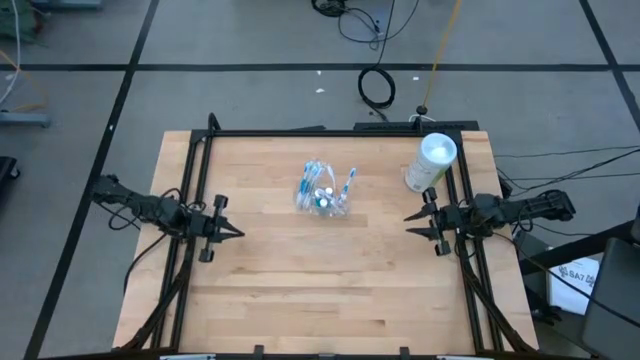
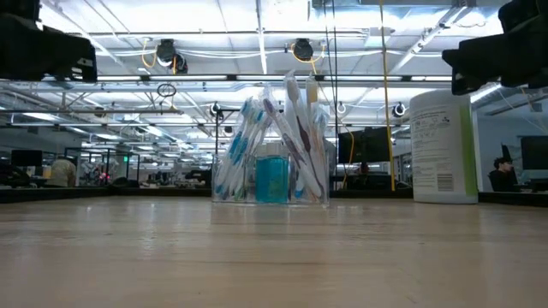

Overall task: Pick & Place toothbrushing station
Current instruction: Return to Home Position

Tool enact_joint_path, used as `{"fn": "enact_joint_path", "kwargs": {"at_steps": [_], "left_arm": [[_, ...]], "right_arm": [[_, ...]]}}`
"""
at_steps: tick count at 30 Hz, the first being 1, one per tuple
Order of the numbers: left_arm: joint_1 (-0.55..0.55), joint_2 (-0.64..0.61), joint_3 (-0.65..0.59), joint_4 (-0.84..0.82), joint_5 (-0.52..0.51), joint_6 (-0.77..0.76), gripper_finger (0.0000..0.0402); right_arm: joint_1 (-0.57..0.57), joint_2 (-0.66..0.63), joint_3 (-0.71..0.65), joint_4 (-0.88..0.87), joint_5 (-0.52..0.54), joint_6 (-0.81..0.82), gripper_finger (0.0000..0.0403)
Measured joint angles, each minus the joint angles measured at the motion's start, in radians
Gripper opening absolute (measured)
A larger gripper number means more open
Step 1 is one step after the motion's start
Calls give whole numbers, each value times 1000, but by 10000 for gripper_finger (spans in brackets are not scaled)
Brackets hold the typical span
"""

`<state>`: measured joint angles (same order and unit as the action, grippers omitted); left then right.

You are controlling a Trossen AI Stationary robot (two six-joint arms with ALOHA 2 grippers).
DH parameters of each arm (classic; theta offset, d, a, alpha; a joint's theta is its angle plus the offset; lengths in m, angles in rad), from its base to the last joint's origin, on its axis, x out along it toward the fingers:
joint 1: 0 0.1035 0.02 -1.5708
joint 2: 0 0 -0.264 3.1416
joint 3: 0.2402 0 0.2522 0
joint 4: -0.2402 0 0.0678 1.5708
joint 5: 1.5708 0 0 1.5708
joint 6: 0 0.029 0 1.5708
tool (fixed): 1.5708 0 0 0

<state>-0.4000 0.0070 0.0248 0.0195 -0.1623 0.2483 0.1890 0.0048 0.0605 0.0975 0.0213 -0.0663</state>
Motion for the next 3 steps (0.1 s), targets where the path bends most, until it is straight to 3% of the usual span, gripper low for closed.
{"fn": "enact_joint_path", "kwargs": {"at_steps": [3], "left_arm": [[0,-1,-7,8,57,12,11]], "right_arm": [[0,0,-1,-2,4,-3,114]]}}
